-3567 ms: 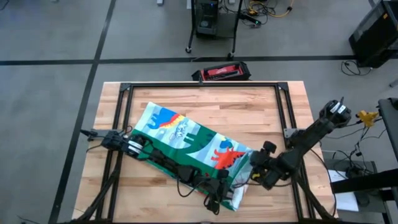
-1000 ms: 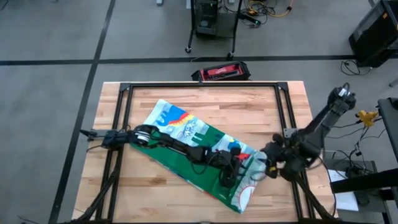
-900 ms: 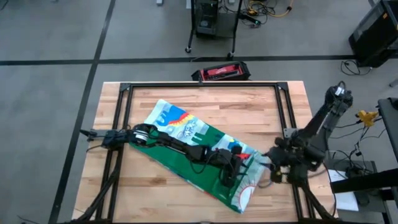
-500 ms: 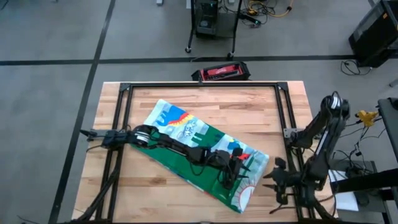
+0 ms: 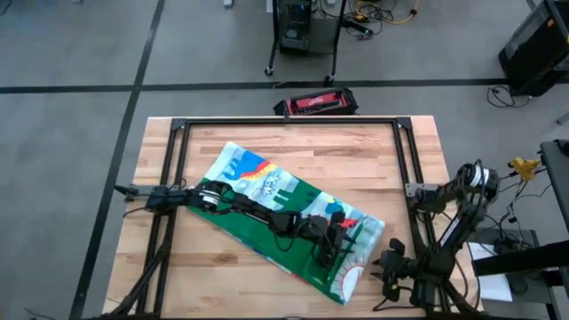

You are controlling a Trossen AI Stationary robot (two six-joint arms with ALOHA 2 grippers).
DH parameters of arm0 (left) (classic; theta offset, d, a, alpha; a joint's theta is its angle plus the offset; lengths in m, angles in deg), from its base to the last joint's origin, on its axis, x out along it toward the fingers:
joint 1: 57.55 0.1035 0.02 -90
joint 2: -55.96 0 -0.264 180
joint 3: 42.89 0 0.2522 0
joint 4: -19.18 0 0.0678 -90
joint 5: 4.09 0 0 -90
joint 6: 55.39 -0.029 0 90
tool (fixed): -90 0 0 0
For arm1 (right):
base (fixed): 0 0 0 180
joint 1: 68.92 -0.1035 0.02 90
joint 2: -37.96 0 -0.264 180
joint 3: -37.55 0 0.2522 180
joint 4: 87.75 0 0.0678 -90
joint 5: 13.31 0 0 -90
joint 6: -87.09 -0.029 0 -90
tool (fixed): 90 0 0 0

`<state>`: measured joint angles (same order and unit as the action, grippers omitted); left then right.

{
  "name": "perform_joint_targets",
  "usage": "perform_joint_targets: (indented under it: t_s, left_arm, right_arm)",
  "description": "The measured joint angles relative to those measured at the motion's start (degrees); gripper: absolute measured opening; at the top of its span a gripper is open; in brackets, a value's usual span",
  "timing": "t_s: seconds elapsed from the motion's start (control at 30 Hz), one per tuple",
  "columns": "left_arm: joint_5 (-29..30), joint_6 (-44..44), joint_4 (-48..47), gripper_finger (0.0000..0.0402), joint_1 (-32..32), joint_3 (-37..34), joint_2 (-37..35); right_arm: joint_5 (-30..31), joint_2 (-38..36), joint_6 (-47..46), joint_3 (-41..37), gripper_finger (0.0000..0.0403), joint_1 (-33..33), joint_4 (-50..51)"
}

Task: Roll towel
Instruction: Roll the green towel

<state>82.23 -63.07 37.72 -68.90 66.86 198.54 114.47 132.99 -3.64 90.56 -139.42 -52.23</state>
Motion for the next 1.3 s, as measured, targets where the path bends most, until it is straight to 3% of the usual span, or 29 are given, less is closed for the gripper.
perform_joint_targets:
  t_s: [0.23,0.57,0.87,1.3]
  left_arm:
    - [-0.59,-0.78,-3.33,0.0119,0.28,0.02,0.64]
    - [-0.83,-0.9,-3.07,0.0119,0.31,0.11,2.2]
    - [-0.83,-0.96,-4.37,0.0119,0.39,0.09,2.12]
    - [-1.01,-1.05,-4.41,0.0119,0.39,-0.04,2.12]
  right_arm:
    - [4.52,3.42,-1.29,1.44,0.0191,0.57,-0.2]
    - [3.66,3.17,4.64,1.51,0.0212,5.72,0.39]
    - [-2.28,-1.1,10.03,1.98,0.0198,10.79,2.46]
    - [0.78,-3.11,16.49,4.18,0.0195,13.9,2.34]
